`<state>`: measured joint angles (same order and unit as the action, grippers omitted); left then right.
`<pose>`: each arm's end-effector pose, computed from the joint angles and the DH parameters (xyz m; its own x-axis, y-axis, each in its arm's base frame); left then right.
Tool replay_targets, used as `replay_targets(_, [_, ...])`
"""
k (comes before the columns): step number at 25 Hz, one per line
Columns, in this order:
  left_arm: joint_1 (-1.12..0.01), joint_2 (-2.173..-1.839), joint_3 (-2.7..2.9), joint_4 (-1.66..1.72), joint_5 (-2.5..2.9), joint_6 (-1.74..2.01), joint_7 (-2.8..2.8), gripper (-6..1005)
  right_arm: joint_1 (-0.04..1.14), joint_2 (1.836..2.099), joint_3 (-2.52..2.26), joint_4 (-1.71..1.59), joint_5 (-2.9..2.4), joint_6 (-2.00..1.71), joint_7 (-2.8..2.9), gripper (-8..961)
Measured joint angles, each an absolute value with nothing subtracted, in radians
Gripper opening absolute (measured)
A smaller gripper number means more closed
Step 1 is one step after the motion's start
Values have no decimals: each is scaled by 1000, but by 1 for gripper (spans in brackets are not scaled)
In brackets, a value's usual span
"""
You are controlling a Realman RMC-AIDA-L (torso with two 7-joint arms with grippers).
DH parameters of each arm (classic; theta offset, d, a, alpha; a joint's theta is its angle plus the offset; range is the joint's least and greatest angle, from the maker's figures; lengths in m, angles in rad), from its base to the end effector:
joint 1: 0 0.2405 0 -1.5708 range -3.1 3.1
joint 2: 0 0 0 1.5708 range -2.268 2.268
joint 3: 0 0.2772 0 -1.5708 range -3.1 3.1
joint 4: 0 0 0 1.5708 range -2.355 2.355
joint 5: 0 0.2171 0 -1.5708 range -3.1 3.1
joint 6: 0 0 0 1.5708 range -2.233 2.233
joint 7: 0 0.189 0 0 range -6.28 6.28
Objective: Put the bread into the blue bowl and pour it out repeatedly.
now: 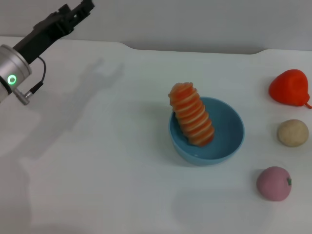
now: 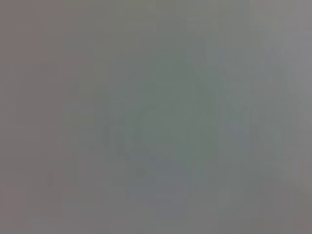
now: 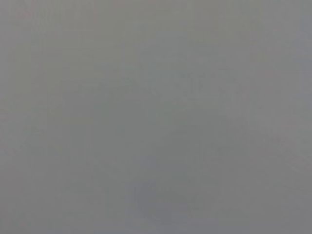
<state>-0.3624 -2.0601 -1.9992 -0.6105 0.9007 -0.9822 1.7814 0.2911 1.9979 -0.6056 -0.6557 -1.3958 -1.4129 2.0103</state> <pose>-0.2959 0.4244 0.0106 0.3140 0.2229 0.9229 0.8905 -0.4063 -0.2049 0.3388 0.3640 0.0895 -0.0813 -0.3991 -0.9133 -0.9155 -0.3324 0.2268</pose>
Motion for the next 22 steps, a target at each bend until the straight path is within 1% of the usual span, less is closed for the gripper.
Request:
replay_targets(3, [-363,-2060,-2002,-568,870,-985,1865,863,294,1978,-527,-613,-1396,-1479,2066,448])
replay_targets(6, [-364,-2060,-2003,-545,865,-985,1907,862,302,1939,-428,-522,-1395,-1566,2101,448])
replay_targets(7, [-364,-2060,-2003,-539,863,-985,1917,862,303,1930,-398,-498,-1394,-1586,2102,448])
replay_targets(8, [-364,-2060,-2004,-534,859,-985,1924,862,302,1924,-370,-480,-1394,-1603,2103,448])
replay_targets(9, [-364,-2061,-2004,-530,857,-985,1927,862,299,1925,-336,-470,-1390,-1614,2092,448])
replay_targets(10, [-364,-2061,-2004,-528,856,-985,1929,862,294,1931,-305,-466,-1384,-1620,2070,448])
replay_targets(12, [-364,-2062,-2004,-523,854,-985,1930,862,282,1956,-250,-470,-1356,-1622,1977,448])
replay_targets(16, [-363,-2062,-2005,-520,854,-981,1944,861,259,2014,-182,-473,-1295,-1611,1677,448])
replay_targets(17, [-363,-2062,-2005,-517,853,-980,1952,861,256,2039,-157,-472,-1288,-1608,1528,449])
replay_targets(18, [-363,-2062,-2005,-514,853,-980,1956,861,257,2052,-144,-471,-1288,-1608,1441,449])
replay_targets(19, [-363,-2062,-2005,-514,853,-980,1956,861,257,2052,-144,-471,-1288,-1608,1441,449])
replay_targets(21, [-365,-2062,-2005,-505,853,-980,1961,861,261,2070,-121,-446,-1287,-1608,1261,449])
replay_targets(22, [-366,-2062,-2005,-500,853,-979,1966,861,265,2072,-114,-414,-1287,-1607,1168,449])
